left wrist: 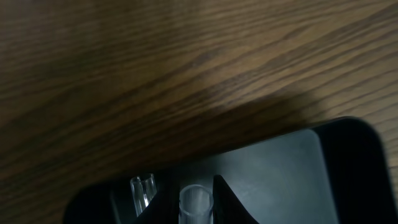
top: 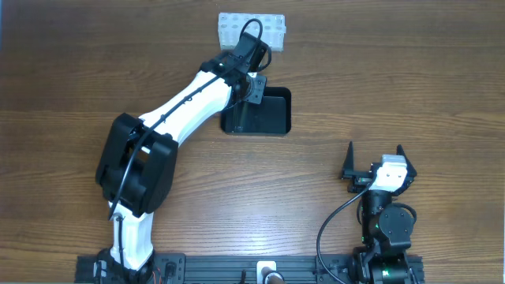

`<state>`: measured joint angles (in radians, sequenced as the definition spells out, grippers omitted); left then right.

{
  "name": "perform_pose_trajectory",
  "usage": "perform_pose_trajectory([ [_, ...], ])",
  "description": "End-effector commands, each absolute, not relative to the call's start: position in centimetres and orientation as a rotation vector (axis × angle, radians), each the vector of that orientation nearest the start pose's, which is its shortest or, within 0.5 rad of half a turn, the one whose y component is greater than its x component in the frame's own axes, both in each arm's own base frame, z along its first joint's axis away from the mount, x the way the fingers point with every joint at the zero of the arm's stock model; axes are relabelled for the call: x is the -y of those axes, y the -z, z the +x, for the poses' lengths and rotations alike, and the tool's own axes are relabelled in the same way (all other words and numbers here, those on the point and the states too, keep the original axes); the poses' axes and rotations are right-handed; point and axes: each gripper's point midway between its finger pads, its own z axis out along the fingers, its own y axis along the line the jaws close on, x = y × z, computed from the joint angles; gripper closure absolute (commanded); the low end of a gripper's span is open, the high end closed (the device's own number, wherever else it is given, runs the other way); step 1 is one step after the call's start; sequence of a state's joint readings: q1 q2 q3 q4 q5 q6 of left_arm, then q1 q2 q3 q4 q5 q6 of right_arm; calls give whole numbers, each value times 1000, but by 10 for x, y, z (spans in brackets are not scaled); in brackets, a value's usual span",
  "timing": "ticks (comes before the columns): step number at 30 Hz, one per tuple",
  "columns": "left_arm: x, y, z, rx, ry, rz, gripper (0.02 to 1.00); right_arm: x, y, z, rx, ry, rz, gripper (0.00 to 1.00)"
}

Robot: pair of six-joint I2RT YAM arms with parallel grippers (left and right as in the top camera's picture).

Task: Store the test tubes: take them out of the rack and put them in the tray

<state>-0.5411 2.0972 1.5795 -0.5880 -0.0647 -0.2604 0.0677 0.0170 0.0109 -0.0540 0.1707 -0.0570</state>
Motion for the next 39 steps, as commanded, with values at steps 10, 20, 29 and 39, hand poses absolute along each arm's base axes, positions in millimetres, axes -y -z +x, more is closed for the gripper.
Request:
perform_pose_trajectory([
  [10, 235, -39, 443, -2693, 135, 277, 704, 13, -159, 246, -1639, 134, 26, 9],
  [20, 228, -124, 453, -2507, 116, 222, 669, 13, -159, 246, -1639, 134, 26, 7],
  [29, 172, -302, 453, -2075, -2, 202, 419, 13, -159, 246, -1639, 134, 26, 9],
  [39, 93, -388, 435, -1872, -9, 222, 132, 13, -159, 246, -1639, 134, 25, 9],
])
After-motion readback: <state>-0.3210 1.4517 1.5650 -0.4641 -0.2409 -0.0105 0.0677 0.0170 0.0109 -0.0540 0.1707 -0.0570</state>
